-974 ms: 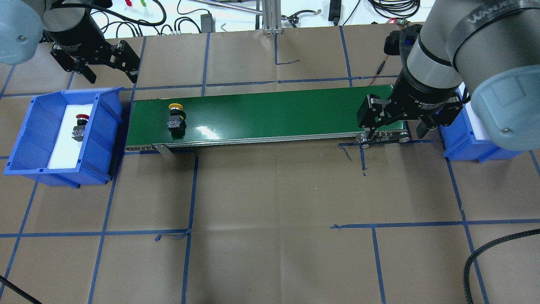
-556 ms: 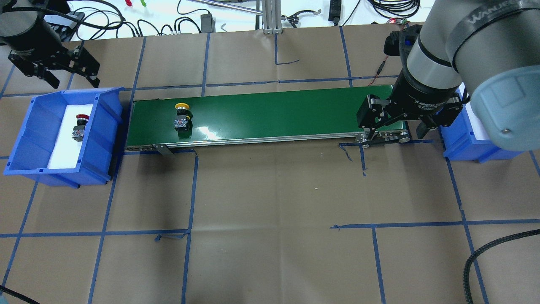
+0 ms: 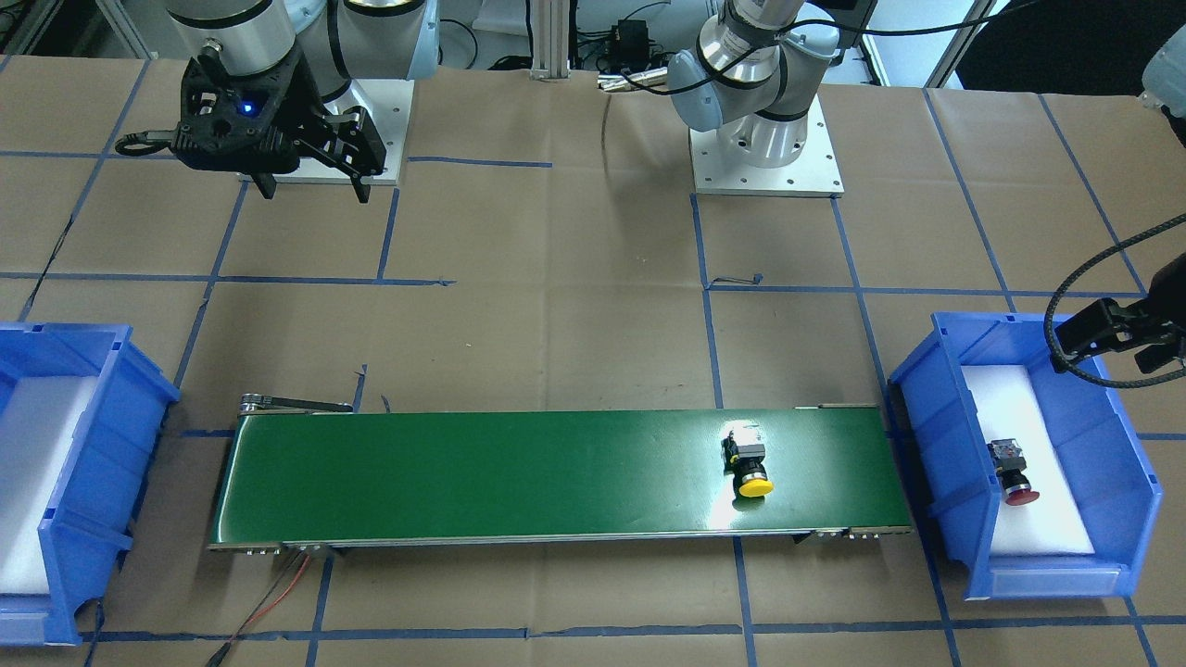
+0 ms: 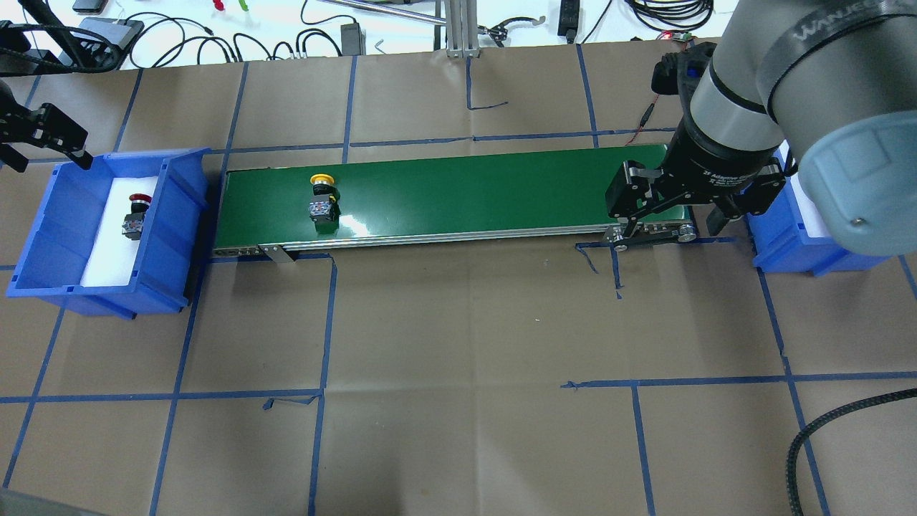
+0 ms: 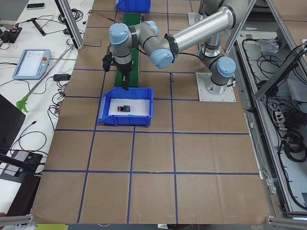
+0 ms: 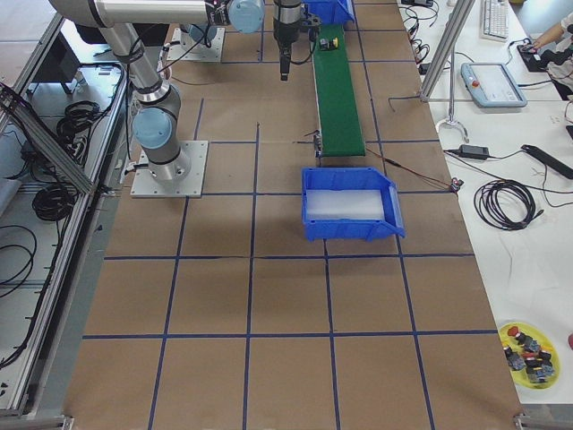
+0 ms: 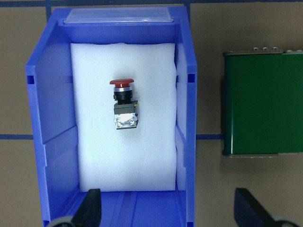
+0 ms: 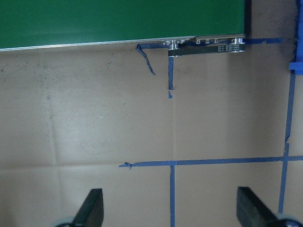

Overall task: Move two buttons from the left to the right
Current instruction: 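Move the left gripper back down into the bin over the red button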

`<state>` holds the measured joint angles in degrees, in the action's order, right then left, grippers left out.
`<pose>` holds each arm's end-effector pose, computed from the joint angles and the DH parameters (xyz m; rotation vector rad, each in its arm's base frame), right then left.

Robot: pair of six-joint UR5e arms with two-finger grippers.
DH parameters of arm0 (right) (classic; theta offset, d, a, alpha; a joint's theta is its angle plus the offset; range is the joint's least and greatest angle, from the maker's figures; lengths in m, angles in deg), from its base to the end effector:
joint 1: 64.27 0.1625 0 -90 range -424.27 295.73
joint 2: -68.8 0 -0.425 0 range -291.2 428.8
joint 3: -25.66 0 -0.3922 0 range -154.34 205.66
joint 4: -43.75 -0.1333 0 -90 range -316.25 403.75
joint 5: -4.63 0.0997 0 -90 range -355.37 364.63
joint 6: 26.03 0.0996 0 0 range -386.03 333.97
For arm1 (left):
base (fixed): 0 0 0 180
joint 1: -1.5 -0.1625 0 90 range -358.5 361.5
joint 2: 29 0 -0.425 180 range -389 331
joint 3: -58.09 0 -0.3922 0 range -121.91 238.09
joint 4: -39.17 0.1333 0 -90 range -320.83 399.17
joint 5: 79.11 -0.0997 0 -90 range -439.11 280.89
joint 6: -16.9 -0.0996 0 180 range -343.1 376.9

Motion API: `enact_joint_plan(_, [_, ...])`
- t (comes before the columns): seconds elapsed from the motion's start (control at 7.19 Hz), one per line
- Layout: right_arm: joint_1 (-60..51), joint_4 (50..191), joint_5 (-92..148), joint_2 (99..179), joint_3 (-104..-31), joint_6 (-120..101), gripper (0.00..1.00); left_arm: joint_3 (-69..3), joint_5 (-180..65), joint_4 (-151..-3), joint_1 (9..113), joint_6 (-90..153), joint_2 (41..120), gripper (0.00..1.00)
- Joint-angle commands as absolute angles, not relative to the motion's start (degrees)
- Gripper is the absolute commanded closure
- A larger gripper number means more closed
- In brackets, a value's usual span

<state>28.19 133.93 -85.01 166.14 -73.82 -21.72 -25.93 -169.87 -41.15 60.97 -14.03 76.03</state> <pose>0.1524 -0.4277 0.4664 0.0508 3.1365 0.0541 0.1903 -0.5824 0.4128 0.0108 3.1246 -0.0042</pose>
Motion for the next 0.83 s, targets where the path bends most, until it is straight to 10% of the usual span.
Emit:
enact_joint_plan(0.0, [28.2, 133.9, -85.0, 166.1, -73.8, -21.7, 0.0, -26.1, -169.6, -37.8, 59.9, -15.5, 79.4, 0.0])
enact_joint_plan(0.7, [28.2, 133.9, -85.0, 166.1, -73.9, -21.7, 0.0, -28.3, -167.3, -28.1, 60.7, -15.0, 86.2, 0.01])
